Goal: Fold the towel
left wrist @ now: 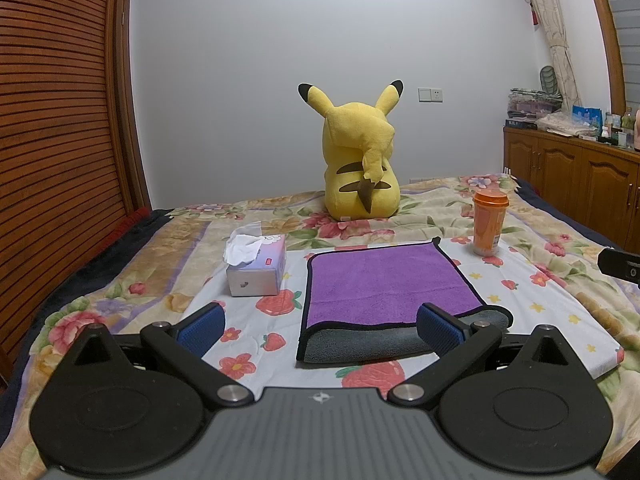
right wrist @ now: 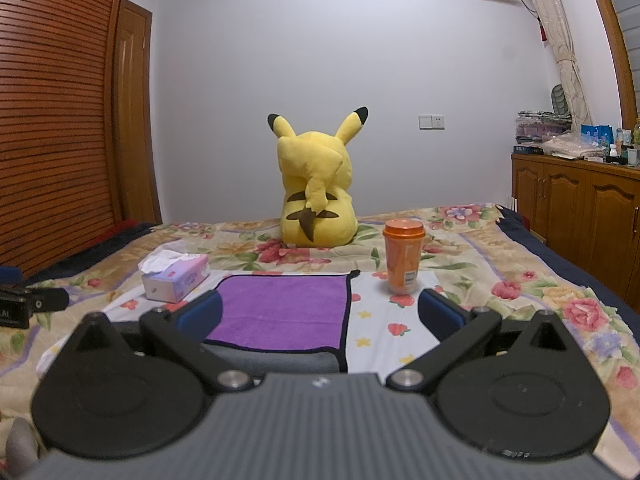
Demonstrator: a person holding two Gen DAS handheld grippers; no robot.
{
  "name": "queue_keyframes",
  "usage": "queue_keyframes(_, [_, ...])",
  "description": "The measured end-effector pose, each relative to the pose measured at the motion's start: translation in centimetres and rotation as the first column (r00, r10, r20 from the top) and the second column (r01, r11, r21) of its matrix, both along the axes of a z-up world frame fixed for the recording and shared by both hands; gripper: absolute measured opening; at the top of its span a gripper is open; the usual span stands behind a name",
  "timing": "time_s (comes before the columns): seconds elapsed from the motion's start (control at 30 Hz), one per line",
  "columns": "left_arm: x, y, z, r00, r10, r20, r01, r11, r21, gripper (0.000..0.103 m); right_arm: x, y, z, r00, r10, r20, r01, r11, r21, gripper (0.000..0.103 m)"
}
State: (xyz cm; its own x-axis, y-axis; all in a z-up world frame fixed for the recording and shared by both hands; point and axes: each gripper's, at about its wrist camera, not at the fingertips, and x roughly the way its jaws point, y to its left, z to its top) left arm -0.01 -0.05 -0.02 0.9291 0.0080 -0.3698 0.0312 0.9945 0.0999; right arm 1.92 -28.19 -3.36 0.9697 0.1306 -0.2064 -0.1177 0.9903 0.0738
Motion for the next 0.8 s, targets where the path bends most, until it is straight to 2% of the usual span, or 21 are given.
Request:
queue_keyframes(0.4, [0.2, 0.5, -0.8, 1.0, 0.001, -0.022, -0.001, 1.0, 0.004, 0.103, 0.3, -0.1, 0.2, 1.0, 0.001, -0.018, -0.001, 1.0, -0.004, 0.103])
queue_keyframes(0.6, [1.4, 0.5, -1.5, 0.996, -0.016, -0.085, 0.016, 1.0, -0.001, 0.103, 1.2, -0.2, -0.1, 0.999, -0.003, -0.053, 0.003, 1.0, 0.0, 0.103])
queue_keyframes(0.8, [2.1, -0.2, -2.1, 0.992, -0.032, -0.124, 0.036, 0.999, 0.031, 0.103, 2.1, -0.3, -0.5, 0.996, 0.003, -0.09, -0.001, 1.0, 0.016, 0.103])
